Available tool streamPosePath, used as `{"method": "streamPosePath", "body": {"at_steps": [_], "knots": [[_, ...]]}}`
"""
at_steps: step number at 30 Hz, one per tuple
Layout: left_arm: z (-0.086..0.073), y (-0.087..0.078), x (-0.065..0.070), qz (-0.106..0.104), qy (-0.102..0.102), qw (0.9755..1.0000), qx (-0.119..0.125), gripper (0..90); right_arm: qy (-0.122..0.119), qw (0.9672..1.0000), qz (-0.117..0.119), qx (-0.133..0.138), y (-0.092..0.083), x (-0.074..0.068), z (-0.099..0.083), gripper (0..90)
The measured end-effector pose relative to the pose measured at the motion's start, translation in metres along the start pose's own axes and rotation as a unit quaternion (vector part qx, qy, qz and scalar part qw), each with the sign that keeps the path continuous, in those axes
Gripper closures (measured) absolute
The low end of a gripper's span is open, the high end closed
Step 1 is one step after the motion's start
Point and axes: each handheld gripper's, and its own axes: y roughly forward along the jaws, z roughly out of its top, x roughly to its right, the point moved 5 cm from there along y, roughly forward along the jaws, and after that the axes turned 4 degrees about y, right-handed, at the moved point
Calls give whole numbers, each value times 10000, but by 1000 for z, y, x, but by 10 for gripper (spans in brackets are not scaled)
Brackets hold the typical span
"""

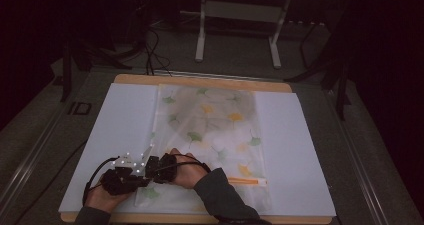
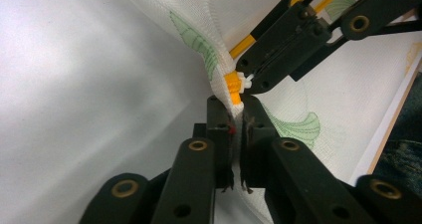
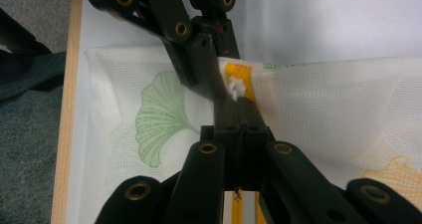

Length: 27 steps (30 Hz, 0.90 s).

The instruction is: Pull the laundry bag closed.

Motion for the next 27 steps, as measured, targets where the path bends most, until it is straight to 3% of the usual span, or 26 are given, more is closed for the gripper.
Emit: {"method": "streamPosePath", "body": {"at_steps": [19, 22, 27], "knots": [[1, -5, 0, -68, -62, 9998, 189, 877, 81, 9999, -57, -67, 0, 3, -1, 900], [1, -11, -3, -120, -146, 9992, 364, 878, 118, 9997, -118, -172, 2, 5, -6, 900], [1, -9, -2, -116, -106, 9994, 313, 878, 159, 9998, -74, -132, 1, 5, -11, 900]]}}
